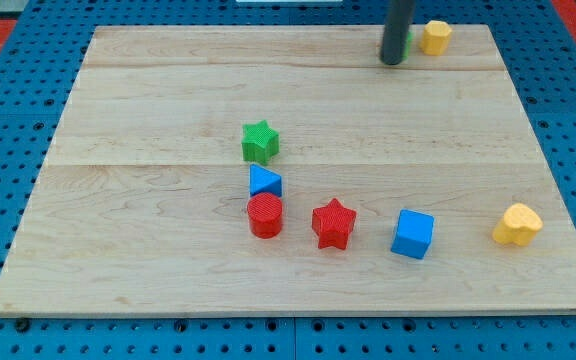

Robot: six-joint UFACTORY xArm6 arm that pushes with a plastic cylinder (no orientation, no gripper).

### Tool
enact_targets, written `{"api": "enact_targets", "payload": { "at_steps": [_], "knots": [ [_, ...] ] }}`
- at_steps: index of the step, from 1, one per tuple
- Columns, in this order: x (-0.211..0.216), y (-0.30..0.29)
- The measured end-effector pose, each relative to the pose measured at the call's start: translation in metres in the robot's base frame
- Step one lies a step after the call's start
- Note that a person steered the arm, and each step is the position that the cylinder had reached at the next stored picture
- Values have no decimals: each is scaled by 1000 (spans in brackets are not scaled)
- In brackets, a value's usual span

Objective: Move the green star diagonal to the cube

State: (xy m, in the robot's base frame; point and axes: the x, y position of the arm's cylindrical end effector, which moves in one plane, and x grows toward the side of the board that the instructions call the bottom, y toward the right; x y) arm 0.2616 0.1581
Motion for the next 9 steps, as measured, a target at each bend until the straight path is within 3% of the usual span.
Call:
{"api": "enact_targets", "payload": {
  "at_steps": [1, 2, 3, 4, 5, 6, 8, 9],
  "knots": [
    [2, 6],
    [18, -57],
    [121, -21],
    [192, -90],
    [168, -182],
    [131, -232],
    [116, -331],
    [58, -275]
  ]
}}
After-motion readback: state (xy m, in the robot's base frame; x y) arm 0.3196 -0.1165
